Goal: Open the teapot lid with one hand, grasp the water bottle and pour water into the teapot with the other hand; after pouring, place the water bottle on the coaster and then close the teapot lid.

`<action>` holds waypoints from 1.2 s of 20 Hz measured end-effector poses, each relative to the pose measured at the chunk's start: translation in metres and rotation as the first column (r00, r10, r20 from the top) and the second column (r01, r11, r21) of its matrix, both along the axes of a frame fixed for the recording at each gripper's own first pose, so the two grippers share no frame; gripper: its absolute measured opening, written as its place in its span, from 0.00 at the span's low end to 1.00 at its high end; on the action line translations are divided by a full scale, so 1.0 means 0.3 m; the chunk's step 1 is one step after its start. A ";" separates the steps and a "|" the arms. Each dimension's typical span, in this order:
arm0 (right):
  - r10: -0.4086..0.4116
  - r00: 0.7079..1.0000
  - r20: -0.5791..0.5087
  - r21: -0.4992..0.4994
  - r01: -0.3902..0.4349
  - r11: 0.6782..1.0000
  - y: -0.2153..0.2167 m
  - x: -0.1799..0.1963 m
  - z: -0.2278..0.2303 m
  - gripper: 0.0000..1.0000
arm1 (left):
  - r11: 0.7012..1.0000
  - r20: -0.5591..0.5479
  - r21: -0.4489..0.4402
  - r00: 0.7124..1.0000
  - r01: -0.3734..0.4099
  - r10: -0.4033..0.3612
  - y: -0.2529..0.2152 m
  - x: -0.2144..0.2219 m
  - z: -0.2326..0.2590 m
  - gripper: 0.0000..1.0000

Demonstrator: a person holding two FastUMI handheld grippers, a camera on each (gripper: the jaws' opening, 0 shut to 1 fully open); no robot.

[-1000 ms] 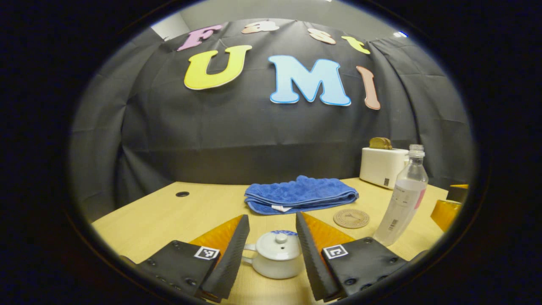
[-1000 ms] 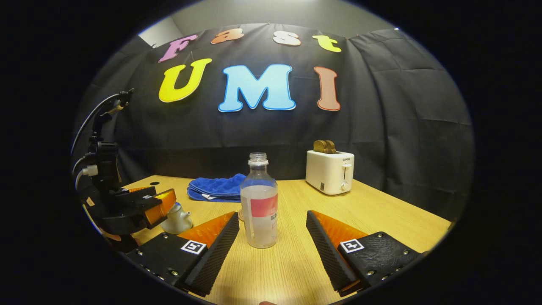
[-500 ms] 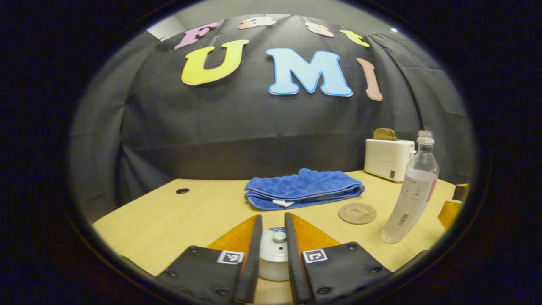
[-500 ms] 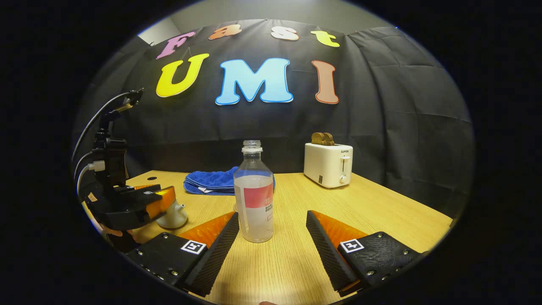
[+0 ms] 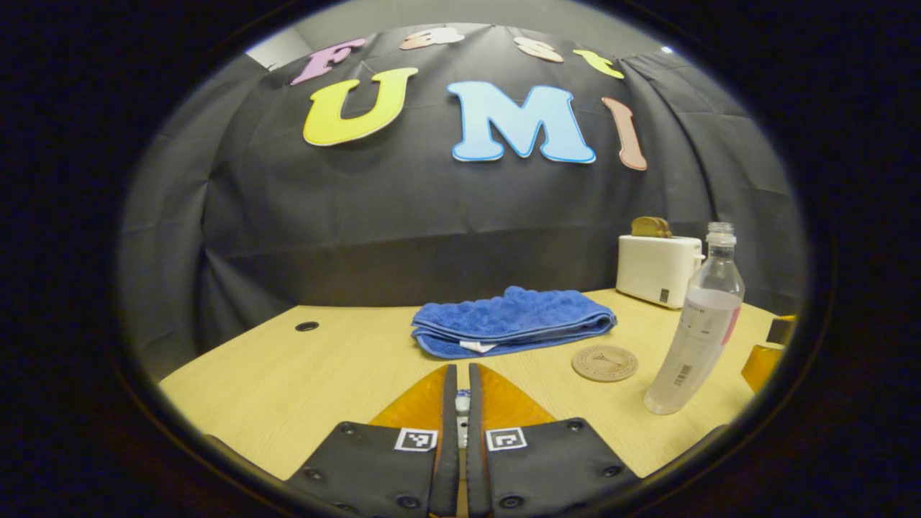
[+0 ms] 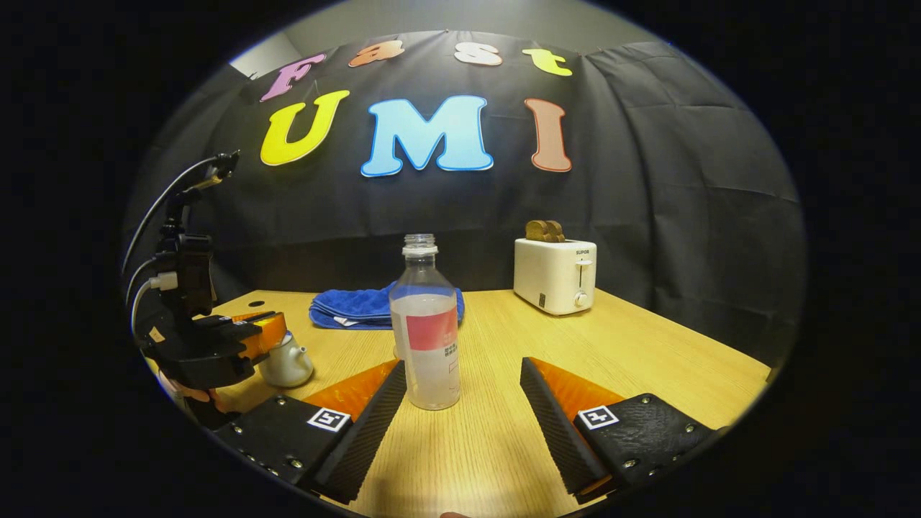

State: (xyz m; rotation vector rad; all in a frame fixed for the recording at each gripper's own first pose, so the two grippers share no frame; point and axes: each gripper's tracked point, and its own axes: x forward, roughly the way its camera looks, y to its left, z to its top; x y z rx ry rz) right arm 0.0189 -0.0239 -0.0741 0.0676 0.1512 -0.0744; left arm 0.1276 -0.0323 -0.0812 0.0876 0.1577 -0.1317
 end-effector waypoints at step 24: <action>0.056 0.998 -0.032 -0.066 -0.058 0.996 0.064 0.148 -0.030 0.99 | 0.996 0.122 -0.075 0.991 -0.037 0.046 0.167 -0.087 0.173 0.11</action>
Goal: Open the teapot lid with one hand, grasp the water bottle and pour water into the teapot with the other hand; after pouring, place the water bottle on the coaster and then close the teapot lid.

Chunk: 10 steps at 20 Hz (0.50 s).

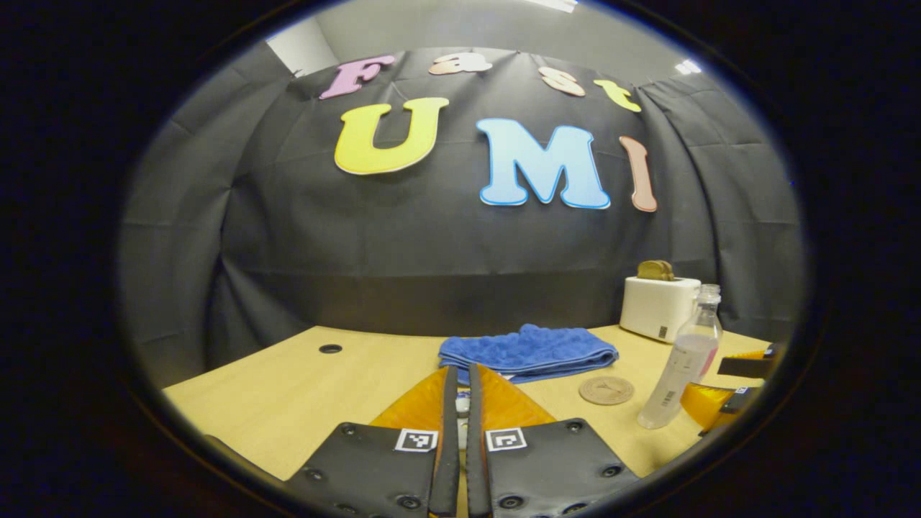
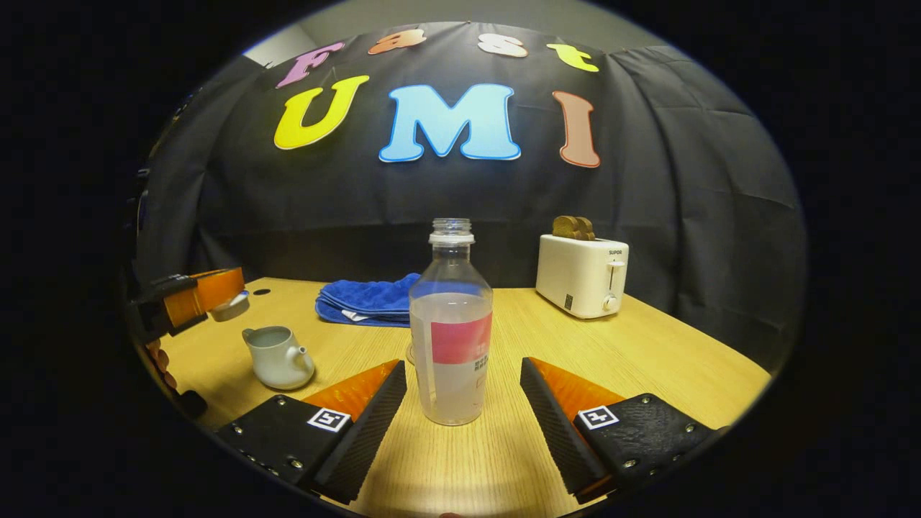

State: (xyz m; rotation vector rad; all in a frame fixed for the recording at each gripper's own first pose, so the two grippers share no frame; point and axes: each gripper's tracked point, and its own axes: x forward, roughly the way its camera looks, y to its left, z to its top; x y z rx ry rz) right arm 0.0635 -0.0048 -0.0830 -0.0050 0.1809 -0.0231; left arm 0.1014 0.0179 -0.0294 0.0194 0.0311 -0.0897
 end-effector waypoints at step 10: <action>-0.020 1.000 -0.015 0.013 0.020 1.000 0.003 0.109 -0.024 0.99 | 0.996 -0.009 0.037 0.997 -0.079 0.079 0.176 -0.023 -0.025 0.11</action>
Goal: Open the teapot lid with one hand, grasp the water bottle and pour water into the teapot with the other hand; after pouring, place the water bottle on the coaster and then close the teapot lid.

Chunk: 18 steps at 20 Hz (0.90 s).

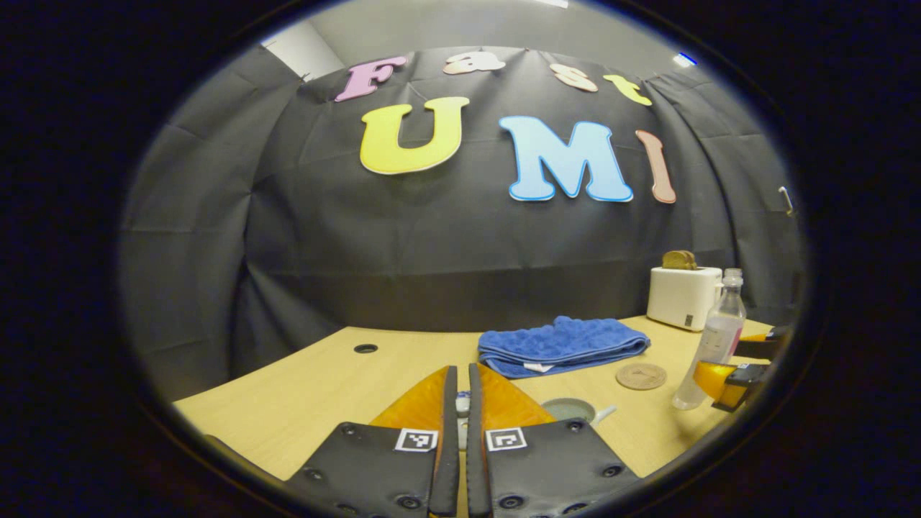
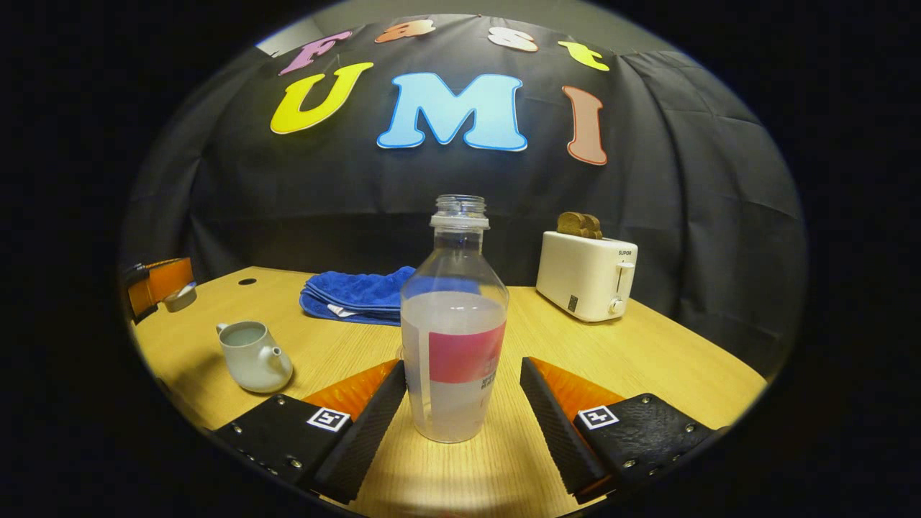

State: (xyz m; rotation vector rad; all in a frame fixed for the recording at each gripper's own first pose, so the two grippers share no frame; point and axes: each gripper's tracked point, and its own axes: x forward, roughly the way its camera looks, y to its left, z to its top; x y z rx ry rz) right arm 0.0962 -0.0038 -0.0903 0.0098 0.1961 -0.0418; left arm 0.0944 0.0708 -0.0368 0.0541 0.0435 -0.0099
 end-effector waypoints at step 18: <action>0.046 0.997 -0.058 -0.302 -0.062 0.951 0.043 0.049 0.019 0.76 | 0.999 -0.020 -0.021 0.999 -0.046 0.046 0.094 -0.015 -0.035 0.10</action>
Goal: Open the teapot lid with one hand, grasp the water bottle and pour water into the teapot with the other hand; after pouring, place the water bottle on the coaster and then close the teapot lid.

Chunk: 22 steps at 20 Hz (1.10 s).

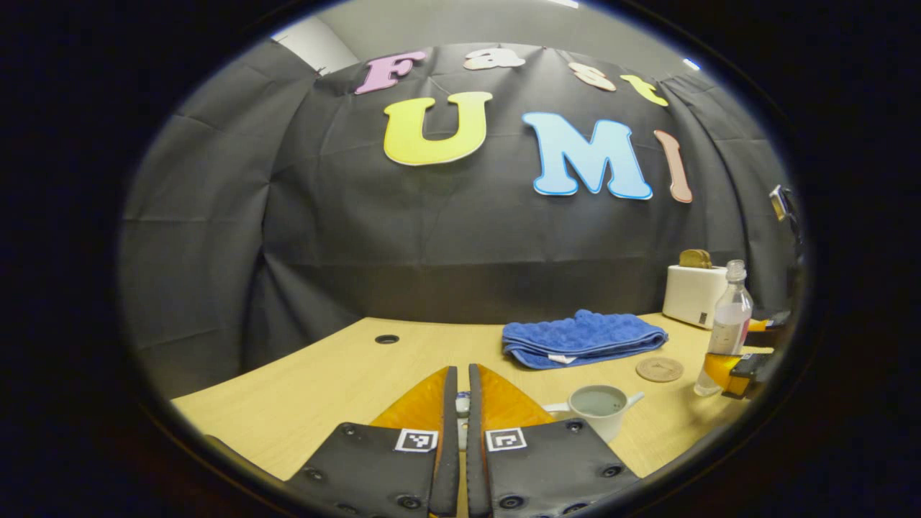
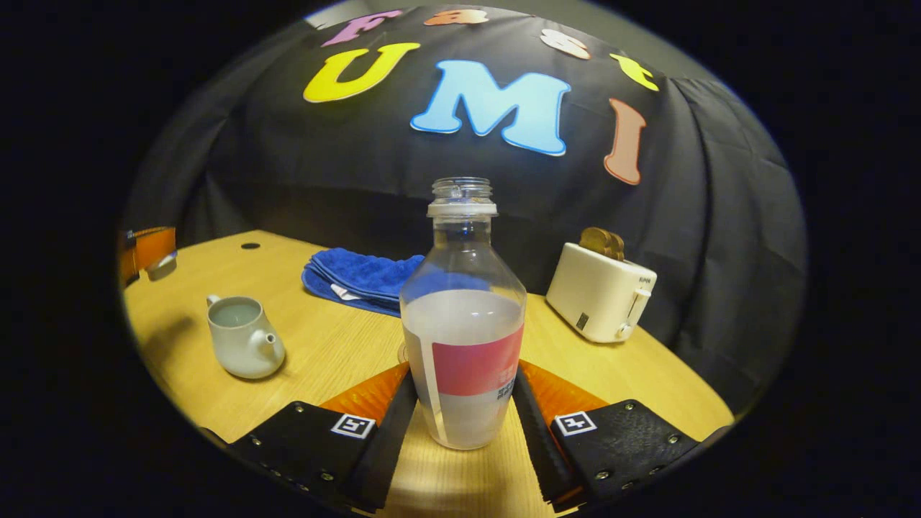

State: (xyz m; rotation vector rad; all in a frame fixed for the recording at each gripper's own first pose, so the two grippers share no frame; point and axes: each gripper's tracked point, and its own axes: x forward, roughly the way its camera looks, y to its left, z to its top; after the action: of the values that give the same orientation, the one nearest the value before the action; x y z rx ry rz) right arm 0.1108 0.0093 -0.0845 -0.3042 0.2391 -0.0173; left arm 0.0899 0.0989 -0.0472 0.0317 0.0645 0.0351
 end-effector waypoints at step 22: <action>0.272 0.960 0.069 -0.832 -0.095 0.547 0.215 0.093 0.104 0.76 | 0.999 0.003 -0.032 1.000 -0.023 0.023 0.043 -0.003 0.006 0.10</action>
State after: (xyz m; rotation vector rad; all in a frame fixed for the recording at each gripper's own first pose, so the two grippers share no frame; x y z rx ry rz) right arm 0.1386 0.0739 -0.0532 -1.2860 -0.0201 0.0556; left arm 0.0889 0.1118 -0.0453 -0.0007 0.0622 0.0572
